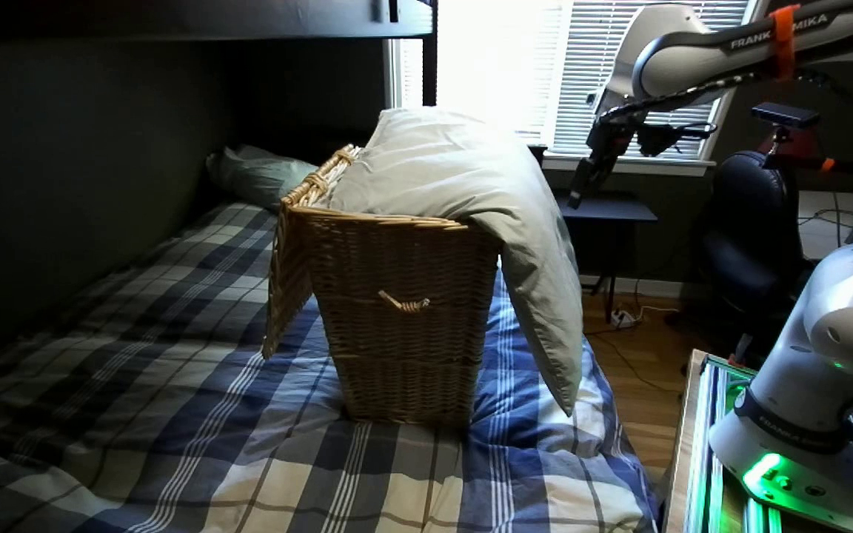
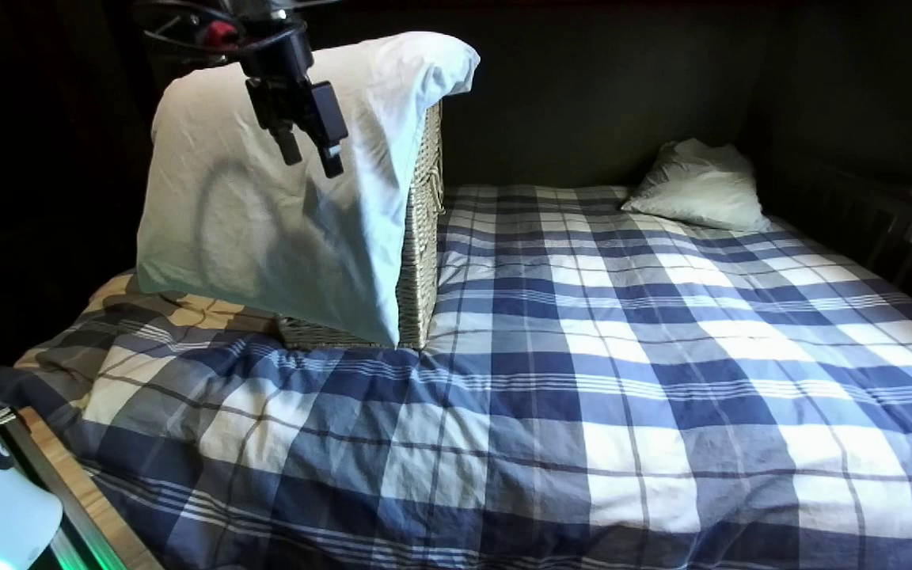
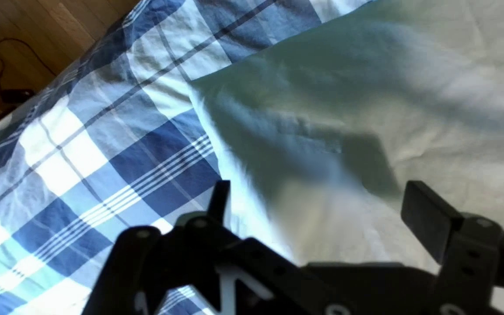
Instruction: Remove the pillow from the laundry basket and put it on the bed
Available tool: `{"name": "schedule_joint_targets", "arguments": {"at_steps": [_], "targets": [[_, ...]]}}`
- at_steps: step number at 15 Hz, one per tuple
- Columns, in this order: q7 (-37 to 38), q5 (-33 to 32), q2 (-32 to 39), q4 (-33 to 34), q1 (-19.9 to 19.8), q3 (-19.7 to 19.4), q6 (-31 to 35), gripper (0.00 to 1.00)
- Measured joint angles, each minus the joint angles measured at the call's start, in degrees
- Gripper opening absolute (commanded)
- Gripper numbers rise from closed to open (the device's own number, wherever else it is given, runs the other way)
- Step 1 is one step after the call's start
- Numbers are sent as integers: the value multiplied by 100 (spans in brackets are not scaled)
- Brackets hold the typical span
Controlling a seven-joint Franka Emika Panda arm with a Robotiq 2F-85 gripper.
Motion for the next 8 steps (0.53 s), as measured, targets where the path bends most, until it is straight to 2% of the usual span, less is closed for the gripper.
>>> {"name": "schedule_joint_targets", "arguments": {"at_steps": [4, 8], "targets": [[-1641, 369, -199, 814, 235, -792, -925, 100], [-3219, 1108, 106, 1792, 600, -1712, -1294, 100]]}}
